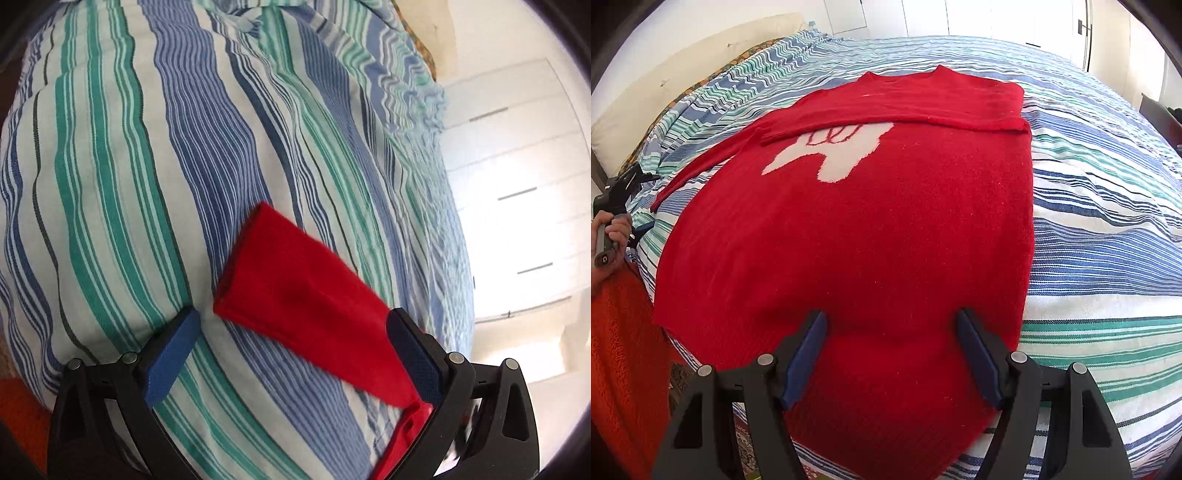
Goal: Fold small clothes
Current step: 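Grasp the other sleeve cuff with the left tool and lift it, then lay the sleeve across the sweater back with the left tool and open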
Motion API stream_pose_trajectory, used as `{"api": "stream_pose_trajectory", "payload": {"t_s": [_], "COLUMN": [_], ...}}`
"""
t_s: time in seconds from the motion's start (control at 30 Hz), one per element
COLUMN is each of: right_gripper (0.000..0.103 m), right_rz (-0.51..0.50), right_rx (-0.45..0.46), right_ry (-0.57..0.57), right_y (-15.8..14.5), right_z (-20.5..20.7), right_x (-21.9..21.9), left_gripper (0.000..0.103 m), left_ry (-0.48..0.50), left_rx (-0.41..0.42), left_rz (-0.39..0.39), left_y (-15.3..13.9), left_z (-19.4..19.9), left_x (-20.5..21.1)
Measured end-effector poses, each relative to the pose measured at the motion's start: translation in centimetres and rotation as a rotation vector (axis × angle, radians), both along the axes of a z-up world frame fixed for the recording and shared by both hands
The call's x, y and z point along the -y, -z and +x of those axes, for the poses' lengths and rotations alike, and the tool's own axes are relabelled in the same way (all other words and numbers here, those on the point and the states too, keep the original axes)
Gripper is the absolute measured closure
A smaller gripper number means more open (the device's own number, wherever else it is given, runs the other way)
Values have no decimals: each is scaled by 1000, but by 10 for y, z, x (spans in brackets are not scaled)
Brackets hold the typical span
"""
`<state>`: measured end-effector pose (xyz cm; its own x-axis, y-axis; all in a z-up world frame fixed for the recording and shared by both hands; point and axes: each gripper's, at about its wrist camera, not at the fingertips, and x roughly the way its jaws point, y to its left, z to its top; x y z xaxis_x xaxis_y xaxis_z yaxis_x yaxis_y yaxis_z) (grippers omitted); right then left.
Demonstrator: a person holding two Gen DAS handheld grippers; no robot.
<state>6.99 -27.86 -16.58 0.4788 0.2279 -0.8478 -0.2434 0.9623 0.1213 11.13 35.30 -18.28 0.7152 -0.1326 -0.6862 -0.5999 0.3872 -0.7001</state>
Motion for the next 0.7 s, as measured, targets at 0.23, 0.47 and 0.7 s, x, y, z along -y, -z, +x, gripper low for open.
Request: {"api": "stream_pose_trajectory", "payload": {"t_s": [0.23,0.47,0.7], "right_gripper": [29,25,24], "right_rz": [-4,5,9], "right_rx": [-2,1,1], "right_ry": [2,2,-5], "right_y": [0,0,0], "right_z": [1,1,1], "right_x": [0,0,-1], "left_gripper": [100,100,99], "left_ry": [32,236,667], "left_rx": [-67,77,353], "left_rz": [107,487,685], "left_y": [-22,-152,-225], "left_z": [25,80,111], "left_x": [-10,90,322]}}
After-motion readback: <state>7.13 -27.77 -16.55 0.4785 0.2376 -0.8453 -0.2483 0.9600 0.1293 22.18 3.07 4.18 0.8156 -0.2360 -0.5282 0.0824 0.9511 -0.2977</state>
